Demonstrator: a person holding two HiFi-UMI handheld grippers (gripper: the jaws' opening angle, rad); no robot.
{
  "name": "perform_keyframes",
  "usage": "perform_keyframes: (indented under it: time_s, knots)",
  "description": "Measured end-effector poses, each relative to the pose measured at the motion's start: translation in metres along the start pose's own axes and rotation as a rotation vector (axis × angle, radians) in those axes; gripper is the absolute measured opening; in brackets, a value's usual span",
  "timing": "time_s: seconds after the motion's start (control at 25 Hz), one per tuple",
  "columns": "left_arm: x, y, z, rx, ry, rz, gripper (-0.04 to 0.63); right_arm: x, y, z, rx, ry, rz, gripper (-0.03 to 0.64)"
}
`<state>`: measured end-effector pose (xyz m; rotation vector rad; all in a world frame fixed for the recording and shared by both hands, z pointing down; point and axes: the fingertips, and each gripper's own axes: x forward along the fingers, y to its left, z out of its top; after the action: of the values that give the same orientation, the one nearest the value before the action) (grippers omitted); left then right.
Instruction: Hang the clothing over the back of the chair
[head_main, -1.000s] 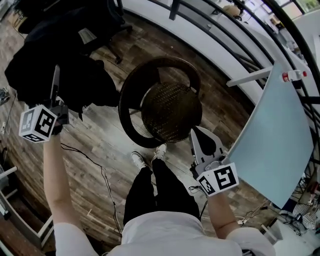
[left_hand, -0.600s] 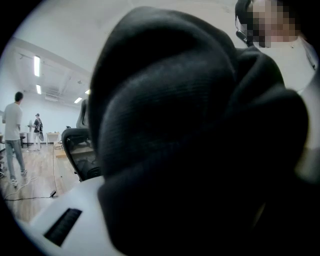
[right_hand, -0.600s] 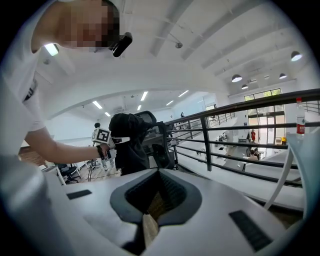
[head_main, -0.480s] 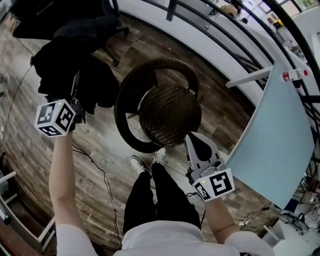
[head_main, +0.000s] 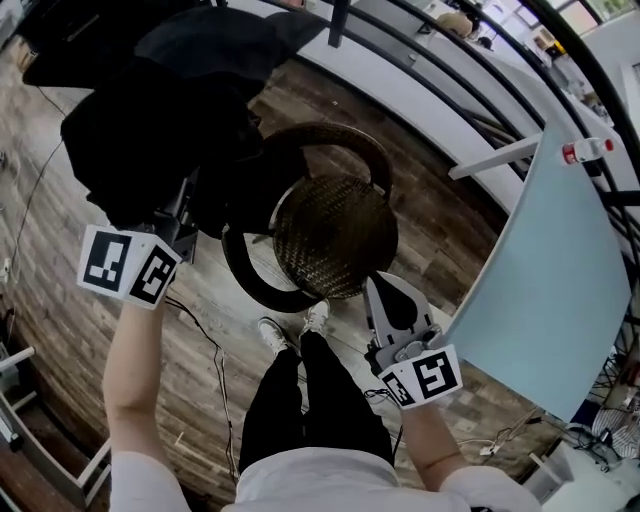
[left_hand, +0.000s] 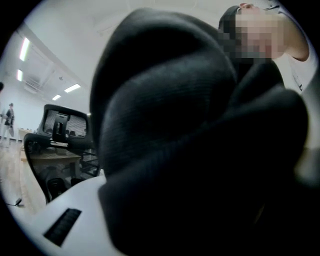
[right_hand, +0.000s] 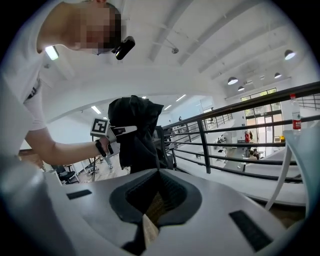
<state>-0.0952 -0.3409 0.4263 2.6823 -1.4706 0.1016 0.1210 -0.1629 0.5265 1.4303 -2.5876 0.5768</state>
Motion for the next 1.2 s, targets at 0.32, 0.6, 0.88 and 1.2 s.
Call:
perform_keyframes:
  time_s: [0.32, 0.6, 0.88, 1.2]
  knots:
    - [0.026, -0.069, -0.109, -0.287, 0.092, -0.056, 0.133, -0.020, -0.016, -0.003, 0.005, 0.009, -0.039, 0.018]
    - [0.029, -0.078, -0.203, -0.512, 0.188, -0.056, 0.146, -0.037, -0.024, -0.019, 0.001, 0.041, -0.071, 0.018]
    - [0.033, -0.084, -0.263, -0.611, 0.272, -0.059, 0.204, -0.046, -0.024, -0.038, -0.003, 0.071, -0.084, 0.018]
    - [0.038, -0.085, -0.324, -0.632, 0.458, -0.017, 0.240, -0.054, -0.019, -0.052, -0.006, 0.096, -0.090, 0.018]
